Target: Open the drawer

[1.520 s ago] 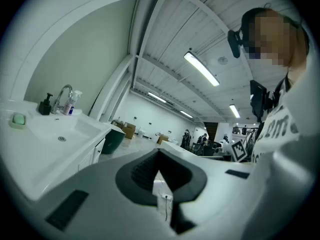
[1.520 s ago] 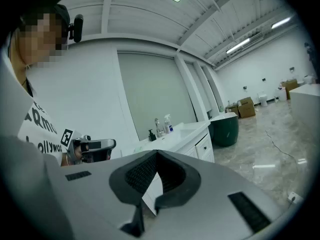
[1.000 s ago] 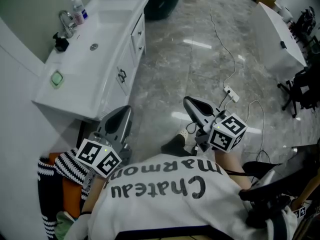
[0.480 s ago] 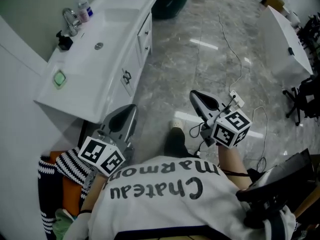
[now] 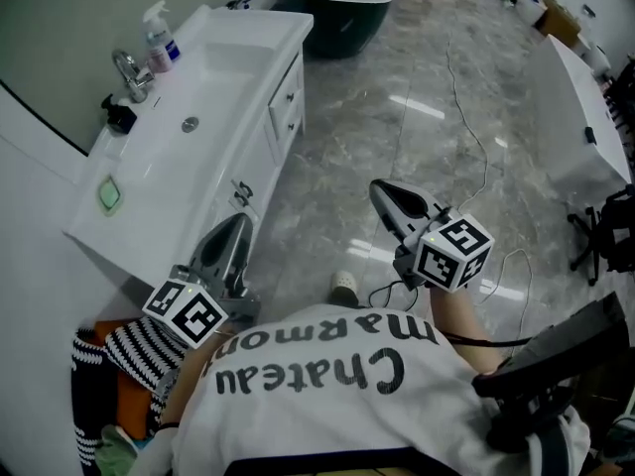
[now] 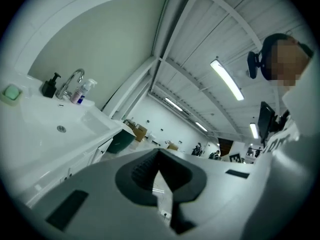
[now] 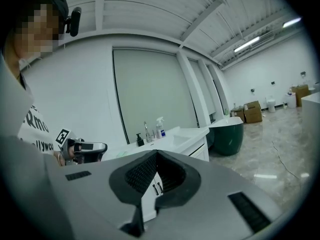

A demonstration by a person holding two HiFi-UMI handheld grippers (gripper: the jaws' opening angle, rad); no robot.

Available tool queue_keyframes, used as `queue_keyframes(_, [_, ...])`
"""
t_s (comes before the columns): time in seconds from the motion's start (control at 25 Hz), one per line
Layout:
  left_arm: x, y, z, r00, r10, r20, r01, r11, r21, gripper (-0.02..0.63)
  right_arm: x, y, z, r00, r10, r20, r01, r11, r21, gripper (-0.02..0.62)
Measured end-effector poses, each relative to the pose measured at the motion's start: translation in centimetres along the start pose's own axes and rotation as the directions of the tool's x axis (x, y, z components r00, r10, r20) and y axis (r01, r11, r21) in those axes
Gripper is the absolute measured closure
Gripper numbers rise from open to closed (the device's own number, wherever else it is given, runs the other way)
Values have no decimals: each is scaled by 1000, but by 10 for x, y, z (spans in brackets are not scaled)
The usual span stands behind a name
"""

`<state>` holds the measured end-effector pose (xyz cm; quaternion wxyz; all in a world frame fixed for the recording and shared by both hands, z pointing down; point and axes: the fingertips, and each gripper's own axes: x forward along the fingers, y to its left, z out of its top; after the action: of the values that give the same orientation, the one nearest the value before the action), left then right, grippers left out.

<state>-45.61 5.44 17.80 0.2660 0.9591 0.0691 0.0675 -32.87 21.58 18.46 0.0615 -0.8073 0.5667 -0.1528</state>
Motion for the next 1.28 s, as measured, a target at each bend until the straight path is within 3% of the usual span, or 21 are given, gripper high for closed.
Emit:
queue_keyframes(0.32, [82, 3, 9, 999, 34, 20, -34, 999, 17, 597, 27, -73, 22, 998, 51, -43, -53, 998, -34, 591])
queue_keyframes(0.44, [109, 1, 10, 998, 65, 10, -66, 992, 104, 597, 35, -99, 30, 997, 62, -47, -64, 997, -44, 591])
queue_keyframes(0.56, [131, -4, 9, 996, 86, -12, -80, 968, 238, 598, 42, -120, 37, 997, 72, -43, -74, 996, -45, 591])
queue_keyframes(0.64, [145, -7, 8, 996, 83, -19, -74, 956, 283, 598, 47, -132, 41, 996, 79, -41, -80, 996, -41, 591])
queue_keyframes(0.88, [173, -1, 21, 998, 56, 37, -63, 973, 223, 598, 61, -153, 46, 993, 107, -57, -109, 993, -43, 591])
queue_keyframes(1.12, [194, 19, 19, 992, 121, 36, -126, 968, 217, 598, 66, -173, 43, 992, 104, -70, -107, 994, -36, 591])
queue_keyframes(1.28, [204, 28, 20, 991, 132, 38, -137, 970, 202, 598, 69, -189, 41, 995, 87, -57, -86, 996, 26, 591])
